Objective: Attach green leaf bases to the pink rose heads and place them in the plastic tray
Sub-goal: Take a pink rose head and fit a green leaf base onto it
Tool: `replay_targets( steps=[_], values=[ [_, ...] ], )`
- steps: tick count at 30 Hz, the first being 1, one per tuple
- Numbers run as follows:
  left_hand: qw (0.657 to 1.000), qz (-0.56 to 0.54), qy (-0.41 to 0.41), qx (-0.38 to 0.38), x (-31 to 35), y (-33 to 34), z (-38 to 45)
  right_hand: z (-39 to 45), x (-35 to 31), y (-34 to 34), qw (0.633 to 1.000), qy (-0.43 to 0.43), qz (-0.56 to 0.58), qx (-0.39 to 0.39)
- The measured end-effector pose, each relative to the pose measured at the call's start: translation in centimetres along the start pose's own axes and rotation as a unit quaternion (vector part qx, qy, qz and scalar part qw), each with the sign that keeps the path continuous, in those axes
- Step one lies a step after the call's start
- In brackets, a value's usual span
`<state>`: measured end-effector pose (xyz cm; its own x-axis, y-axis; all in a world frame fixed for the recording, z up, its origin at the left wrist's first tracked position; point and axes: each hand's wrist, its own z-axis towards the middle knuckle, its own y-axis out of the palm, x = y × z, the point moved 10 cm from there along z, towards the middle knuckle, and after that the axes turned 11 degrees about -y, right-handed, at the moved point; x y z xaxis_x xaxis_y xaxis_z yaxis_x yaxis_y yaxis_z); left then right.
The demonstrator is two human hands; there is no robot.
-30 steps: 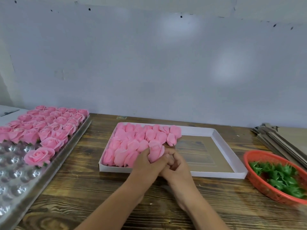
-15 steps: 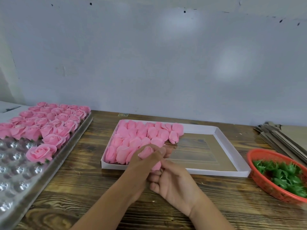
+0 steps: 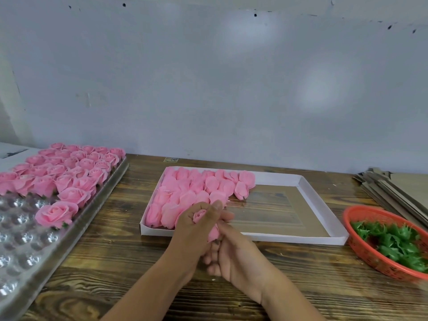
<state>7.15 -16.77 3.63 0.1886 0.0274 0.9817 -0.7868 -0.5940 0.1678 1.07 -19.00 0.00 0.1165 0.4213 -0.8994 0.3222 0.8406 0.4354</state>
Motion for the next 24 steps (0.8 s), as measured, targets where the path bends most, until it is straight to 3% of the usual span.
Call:
replay_targets(
  steps=[6, 14, 20, 24],
  values=[
    [0.999, -0.015, -0.022, 0.027, -0.8, -0.7, 0.6, 0.3, -1.1, -0.4, 0.997, -0.064, 0.010, 0.034],
    [1.000, 0.006, -0.012, 0.015, -0.5, -0.1, 0.3, -0.2, 0.1, -0.4, 0.999, 0.016, -0.012, 0.035],
    [0.999, -0.022, -0.033, 0.034, -1.2, -0.7, 0.4, 0.1, -1.6, -0.7, 0.995, -0.066, -0.035, 0.058],
    [0.999, -0.002, 0.012, 0.044, -0.2, -0.9, 0.2, 0.1, -2.2, -1.3, 0.992, -0.089, -0.041, 0.080]
  ],
)
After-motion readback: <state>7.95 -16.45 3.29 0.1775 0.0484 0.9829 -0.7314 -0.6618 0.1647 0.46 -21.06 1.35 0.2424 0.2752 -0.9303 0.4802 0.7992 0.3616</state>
